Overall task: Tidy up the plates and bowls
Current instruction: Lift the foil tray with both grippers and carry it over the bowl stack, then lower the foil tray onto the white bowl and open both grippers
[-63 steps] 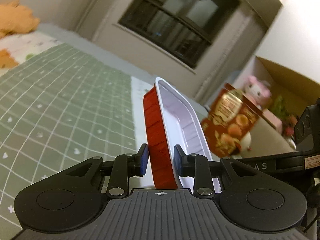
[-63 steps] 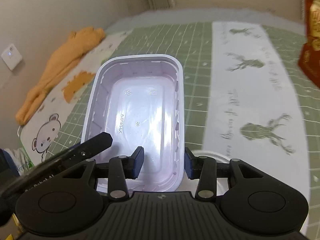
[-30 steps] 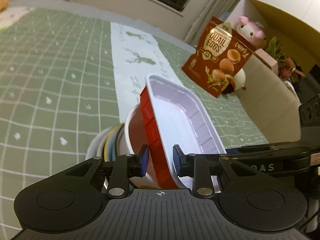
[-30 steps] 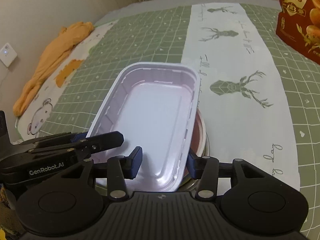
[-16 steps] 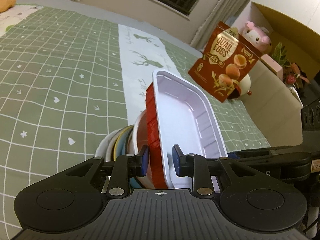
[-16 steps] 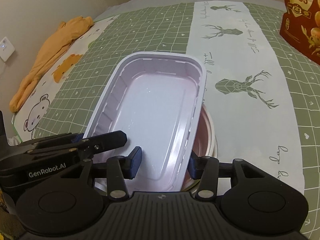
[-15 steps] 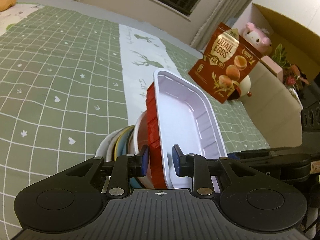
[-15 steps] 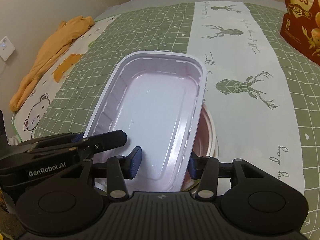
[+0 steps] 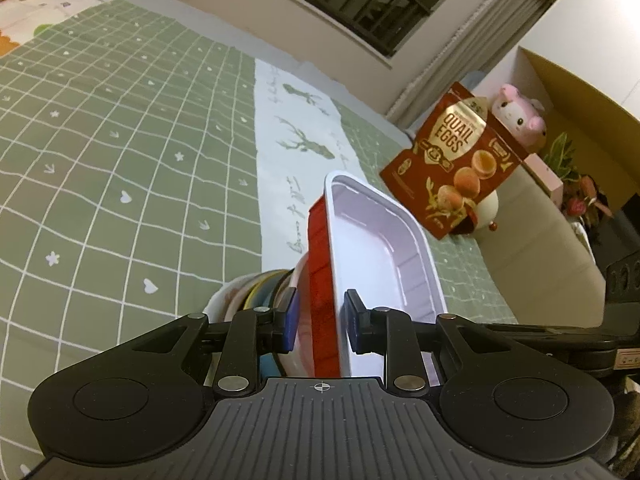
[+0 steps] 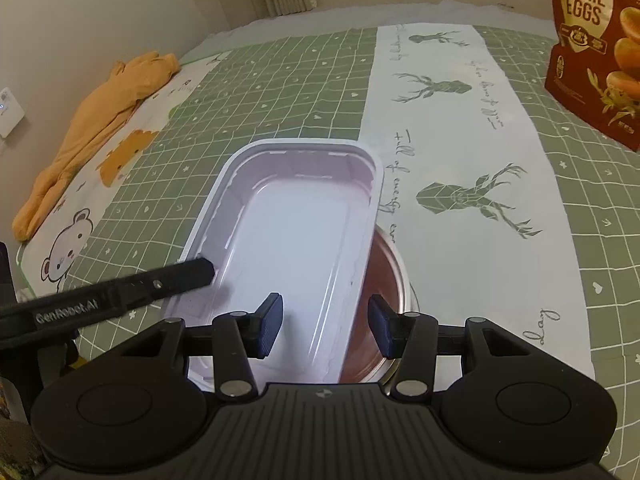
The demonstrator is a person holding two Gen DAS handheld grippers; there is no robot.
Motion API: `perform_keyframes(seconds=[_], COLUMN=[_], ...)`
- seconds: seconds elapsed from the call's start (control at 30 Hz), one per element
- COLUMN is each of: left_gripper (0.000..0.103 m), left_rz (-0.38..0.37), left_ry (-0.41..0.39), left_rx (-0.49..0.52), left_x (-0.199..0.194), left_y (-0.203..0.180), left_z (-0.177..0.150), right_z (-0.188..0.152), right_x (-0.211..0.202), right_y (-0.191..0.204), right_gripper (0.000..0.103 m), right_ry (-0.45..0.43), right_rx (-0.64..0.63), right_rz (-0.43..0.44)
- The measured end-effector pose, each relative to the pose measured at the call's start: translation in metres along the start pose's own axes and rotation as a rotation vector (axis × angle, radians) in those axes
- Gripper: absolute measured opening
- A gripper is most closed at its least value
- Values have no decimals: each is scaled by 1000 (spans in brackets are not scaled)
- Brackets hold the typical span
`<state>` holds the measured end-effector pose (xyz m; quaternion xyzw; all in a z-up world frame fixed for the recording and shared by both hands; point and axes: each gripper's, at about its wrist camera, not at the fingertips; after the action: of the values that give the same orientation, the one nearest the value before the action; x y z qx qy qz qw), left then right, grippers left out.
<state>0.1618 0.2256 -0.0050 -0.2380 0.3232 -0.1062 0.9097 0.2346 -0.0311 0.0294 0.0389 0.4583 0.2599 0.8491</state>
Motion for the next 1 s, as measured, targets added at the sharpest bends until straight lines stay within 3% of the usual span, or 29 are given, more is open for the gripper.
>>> perform_keyframes(seconds=[0.17, 0.43, 0.67, 1.0], left_gripper=[26, 25, 25, 28], left_rz=[-50, -65, -62, -61], left_ry=[29, 75, -18, -38], left_rx=[-11, 45, -14, -82], left_x=[1, 2, -11, -7], left_y=[-3, -14, -2, 10], left_z=[-3, -8, -4, 1], right_z=[-1, -5, -5, 3], right_x=[0, -13, -8, -12], right_y=[0, -4, -15, -31], right_gripper=[47, 47, 47, 47], right_ry=[12, 13, 27, -27], right_rx=[2, 3, 31, 93], right_rz=[14, 21, 22, 22])
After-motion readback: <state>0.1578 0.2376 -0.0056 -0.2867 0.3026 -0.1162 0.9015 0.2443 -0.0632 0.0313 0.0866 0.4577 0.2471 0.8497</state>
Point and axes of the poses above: each gripper's, at about its wrist camera, not at the fingertips, and x roughly the way its jaws point, y to its left, z to its top, and after that the axes turned 6 degrees about x, right-handed
